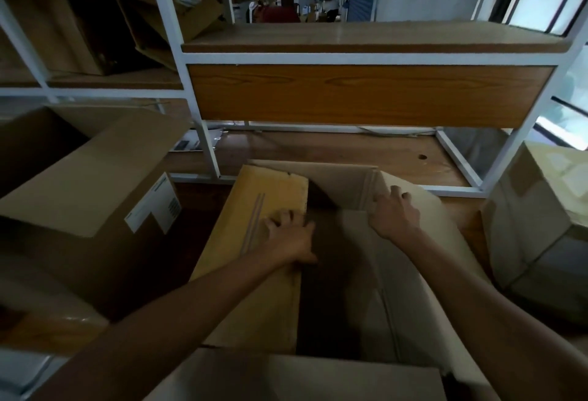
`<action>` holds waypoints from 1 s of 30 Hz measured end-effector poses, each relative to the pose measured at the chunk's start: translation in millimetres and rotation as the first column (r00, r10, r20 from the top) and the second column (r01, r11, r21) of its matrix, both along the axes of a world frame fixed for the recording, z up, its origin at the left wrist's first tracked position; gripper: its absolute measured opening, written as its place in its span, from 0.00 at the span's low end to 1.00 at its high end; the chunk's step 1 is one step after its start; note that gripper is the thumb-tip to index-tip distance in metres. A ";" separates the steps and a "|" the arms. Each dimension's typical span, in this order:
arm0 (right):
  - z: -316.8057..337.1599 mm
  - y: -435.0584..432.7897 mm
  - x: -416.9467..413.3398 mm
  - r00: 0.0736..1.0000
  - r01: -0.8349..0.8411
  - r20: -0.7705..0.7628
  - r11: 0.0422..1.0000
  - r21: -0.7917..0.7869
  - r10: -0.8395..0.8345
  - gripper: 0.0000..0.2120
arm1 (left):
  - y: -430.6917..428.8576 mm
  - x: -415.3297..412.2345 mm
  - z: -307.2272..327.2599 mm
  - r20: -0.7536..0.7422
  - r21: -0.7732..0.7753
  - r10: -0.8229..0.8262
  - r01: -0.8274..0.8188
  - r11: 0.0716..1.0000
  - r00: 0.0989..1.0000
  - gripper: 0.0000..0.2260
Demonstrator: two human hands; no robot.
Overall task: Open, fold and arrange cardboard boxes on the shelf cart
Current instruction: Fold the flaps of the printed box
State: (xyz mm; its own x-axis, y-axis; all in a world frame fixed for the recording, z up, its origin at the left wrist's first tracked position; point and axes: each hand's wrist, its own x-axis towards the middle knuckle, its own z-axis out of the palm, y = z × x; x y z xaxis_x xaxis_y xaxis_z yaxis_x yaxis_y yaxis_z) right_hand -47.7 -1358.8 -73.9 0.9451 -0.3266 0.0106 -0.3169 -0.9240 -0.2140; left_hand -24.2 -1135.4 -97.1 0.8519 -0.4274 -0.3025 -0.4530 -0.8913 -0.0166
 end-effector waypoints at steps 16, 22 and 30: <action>-14.7 -35.7 -7.4 0.997 -0.010 -0.078 1.000 -0.021 0.009 0.19 | 58.6 17.6 158.4 0.486 0.194 -0.023 -0.082 0.978 0.874 0.25; -17.5 -44.0 -5.9 0.997 -0.047 -0.054 0.999 -0.008 0.046 0.22 | 91.0 18.2 167.4 0.502 0.340 -0.070 -0.122 0.932 0.862 0.28; -21.7 -69.0 -7.0 0.999 -0.034 -0.009 0.999 -0.028 0.034 0.17 | 143.8 33.9 158.3 0.362 0.472 -0.067 -0.120 0.873 0.930 0.27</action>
